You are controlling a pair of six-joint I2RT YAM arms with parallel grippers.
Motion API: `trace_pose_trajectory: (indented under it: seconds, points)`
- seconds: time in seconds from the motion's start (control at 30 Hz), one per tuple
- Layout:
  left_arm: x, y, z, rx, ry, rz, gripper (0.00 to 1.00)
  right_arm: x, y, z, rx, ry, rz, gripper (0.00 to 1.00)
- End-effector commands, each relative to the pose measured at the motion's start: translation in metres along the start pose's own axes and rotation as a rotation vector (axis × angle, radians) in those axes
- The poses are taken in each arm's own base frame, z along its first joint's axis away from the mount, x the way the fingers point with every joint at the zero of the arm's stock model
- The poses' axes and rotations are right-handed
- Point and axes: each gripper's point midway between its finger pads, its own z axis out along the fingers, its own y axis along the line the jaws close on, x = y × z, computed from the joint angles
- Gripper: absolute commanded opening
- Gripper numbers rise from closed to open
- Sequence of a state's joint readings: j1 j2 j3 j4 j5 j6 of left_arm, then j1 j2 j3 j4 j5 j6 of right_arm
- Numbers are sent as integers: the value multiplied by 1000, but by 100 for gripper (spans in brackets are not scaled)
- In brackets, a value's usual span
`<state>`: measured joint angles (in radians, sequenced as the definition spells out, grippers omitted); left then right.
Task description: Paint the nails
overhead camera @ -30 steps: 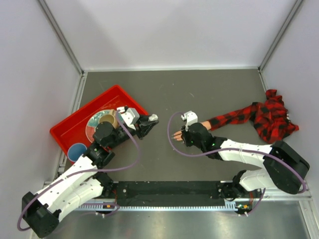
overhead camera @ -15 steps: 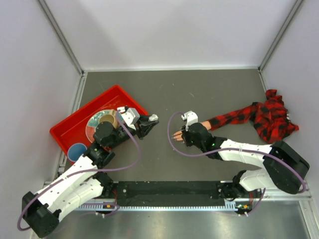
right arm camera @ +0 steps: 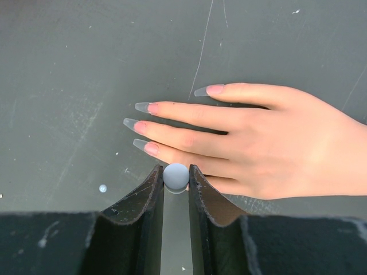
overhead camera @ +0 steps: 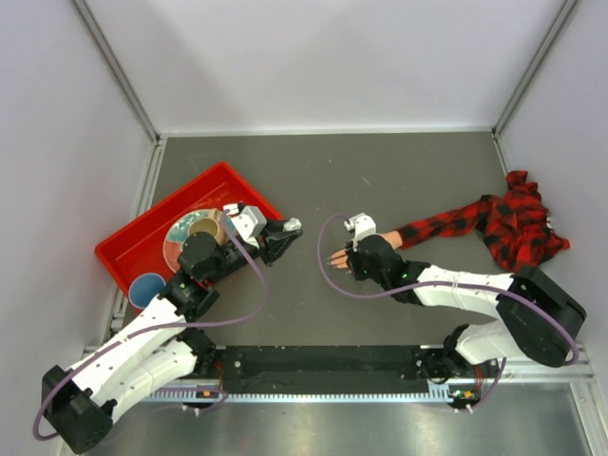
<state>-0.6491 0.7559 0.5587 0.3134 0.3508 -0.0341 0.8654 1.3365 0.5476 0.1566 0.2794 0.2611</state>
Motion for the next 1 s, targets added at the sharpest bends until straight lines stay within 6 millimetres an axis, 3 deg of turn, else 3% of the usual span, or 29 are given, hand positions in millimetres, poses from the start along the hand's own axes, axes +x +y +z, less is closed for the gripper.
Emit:
trace_pose_trajectory:
  seconds: [0.0,0.97]
  points:
    - [-13,-3,2,17,-52,20,0,-9,0,2,-2,-26,6,0]
    - [-11,-3,3,20,-47,17,0,-18,10,3,-53,-43,9,0]
